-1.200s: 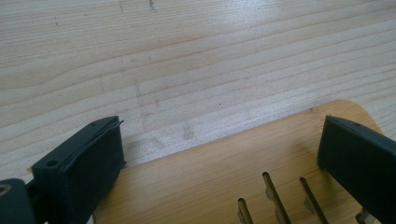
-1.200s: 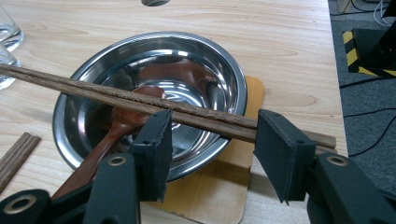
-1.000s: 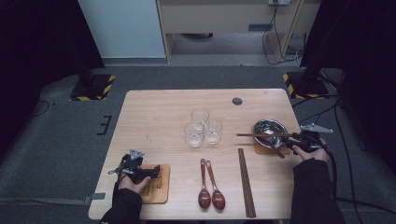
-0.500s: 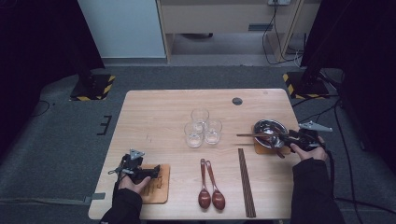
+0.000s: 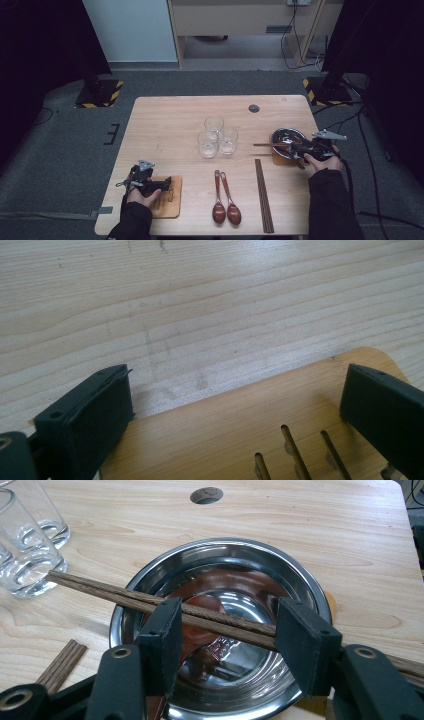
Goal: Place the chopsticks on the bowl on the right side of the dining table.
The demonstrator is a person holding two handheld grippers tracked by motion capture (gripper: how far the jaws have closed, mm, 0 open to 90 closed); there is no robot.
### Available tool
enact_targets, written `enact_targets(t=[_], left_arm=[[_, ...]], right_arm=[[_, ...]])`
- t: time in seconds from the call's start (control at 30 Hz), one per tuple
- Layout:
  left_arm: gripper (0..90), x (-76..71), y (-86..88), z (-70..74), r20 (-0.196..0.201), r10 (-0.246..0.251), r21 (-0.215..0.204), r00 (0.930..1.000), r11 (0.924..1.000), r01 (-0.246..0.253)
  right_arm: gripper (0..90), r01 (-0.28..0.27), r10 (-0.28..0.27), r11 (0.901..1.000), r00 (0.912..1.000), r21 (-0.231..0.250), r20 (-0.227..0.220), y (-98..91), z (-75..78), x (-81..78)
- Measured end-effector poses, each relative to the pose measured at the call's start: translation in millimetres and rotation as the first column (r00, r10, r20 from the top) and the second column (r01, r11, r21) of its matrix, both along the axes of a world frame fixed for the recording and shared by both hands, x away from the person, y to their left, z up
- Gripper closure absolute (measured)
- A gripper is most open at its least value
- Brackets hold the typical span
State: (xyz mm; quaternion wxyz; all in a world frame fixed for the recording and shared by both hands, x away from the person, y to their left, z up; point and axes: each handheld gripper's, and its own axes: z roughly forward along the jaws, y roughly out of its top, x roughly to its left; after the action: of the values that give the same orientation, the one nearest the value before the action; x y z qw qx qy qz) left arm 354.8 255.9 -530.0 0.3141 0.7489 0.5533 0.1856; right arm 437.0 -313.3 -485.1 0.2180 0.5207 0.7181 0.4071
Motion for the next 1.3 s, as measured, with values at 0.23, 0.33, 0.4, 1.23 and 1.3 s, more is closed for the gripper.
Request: enact_targets(t=[0.23, 0.33, 0.4, 1.23, 1.3], left_arm=[[0.0, 0.0, 0.0, 0.0, 0.000, 0.000, -0.001, 1.0000, 1.0000, 0.000], [0.0, 0.0, 0.0, 0.0, 0.000, 0.000, -0.001, 1.0000, 1.0000, 0.000], [0.0, 0.0, 0.0, 0.0, 0.000, 0.000, 0.000, 1.0000, 1.0000, 0.000], [0.0, 0.1, 0.0, 0.0, 0.000, 0.000, -0.001, 1.0000, 1.0000, 0.000], [0.0, 0.1, 0.0, -0.1, 0.000, 0.000, -0.001, 1.0000, 1.0000, 0.000]], right_arm=[[44.0, -0.004, 0.004, 1.0000, 1.0000, -0.004, -0.004, 0.6, -1.2, 0.2], [43.9, -0.005, 0.005, 1.0000, 1.0000, -0.003, -0.004, 0.8, -1.3, 0.3], [43.7, -0.006, 0.006, 1.0000, 1.0000, -0.003, -0.004, 0.9, -1.3, 0.3], [42.7, -0.056, 0.052, 0.9968, 0.9965, 0.057, 0.065, -3.6, 20.5, -6.6], [42.7, -0.064, 0.060, 0.9962, 0.9957, 0.059, 0.071, -3.7, 23.2, -7.1]])
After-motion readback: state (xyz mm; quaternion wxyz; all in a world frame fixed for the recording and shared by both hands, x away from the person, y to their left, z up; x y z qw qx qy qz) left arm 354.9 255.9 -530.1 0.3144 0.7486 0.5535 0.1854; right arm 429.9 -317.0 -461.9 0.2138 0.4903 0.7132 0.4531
